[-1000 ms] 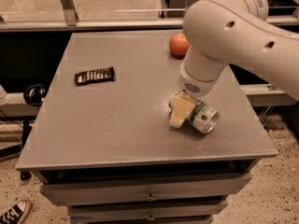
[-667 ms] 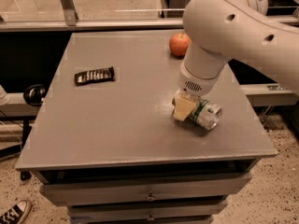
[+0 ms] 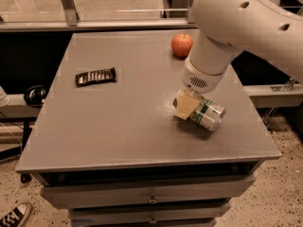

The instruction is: Place 7up can upright

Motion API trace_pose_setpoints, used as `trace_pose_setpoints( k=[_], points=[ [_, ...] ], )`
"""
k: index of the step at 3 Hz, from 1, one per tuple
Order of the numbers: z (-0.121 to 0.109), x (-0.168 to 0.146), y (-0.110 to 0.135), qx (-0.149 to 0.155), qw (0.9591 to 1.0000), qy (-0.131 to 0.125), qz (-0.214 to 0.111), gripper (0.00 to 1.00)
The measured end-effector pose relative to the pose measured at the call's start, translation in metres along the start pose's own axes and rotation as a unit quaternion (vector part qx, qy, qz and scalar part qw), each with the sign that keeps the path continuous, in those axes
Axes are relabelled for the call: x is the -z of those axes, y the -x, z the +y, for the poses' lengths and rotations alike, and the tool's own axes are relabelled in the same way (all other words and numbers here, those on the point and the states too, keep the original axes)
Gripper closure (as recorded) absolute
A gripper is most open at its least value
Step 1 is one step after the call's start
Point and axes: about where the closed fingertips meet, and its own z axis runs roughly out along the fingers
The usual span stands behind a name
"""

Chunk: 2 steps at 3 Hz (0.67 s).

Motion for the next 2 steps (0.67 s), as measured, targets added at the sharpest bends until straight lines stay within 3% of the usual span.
trace_pose_setpoints(
  k=[1,2],
  points=[
    [-0.014,0.012,0.012,0.012,0.9977,0.015,-0.066,1.00],
    [-0.024,0.033,0.044,0.049,0.9831,0.035,-0.173,1.00]
  ],
)
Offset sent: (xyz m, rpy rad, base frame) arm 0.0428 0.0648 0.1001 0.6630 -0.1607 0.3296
